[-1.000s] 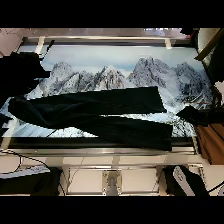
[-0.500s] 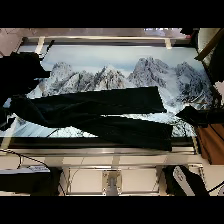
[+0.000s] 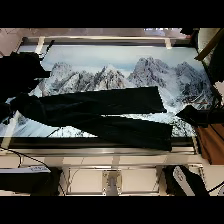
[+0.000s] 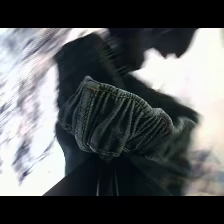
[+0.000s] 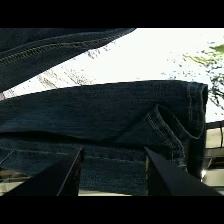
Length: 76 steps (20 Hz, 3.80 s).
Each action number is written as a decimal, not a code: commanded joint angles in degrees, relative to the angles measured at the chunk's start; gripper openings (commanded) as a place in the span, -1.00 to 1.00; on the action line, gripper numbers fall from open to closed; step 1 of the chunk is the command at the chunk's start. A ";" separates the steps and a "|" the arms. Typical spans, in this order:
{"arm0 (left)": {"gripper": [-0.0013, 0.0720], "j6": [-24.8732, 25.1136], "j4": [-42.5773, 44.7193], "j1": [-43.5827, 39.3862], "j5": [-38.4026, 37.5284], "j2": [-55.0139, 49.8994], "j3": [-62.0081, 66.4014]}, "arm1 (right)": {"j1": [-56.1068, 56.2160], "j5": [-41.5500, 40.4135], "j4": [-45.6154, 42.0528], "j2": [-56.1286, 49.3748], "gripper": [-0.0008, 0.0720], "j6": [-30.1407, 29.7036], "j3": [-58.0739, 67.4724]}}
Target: Fold the clothes and pants, and hang the long-sleeved shirts on hangers.
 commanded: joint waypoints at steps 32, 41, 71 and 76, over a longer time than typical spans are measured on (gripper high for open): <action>-0.87 -38.60 60.15 -0.20 -5.03 15.91 3.17 | 0.39 -1.77 8.31 -21.31 0.13 -23.19 -14.49; -0.87 -38.56 60.35 -0.17 -5.01 15.91 3.17 | 11.37 -7.17 7.32 -21.42 -0.18 -23.91 -14.49; -0.87 -42.40 80.67 -0.70 -18.69 16.37 0.63 | -6.84 -3.21 -21.77 -13.38 -0.89 -18.73 -17.70; 0.55 -42.64 73.40 -1.25 -16.90 16.39 3.76 | -6.84 0.87 -21.64 -13.35 0.13 -14.64 -8.92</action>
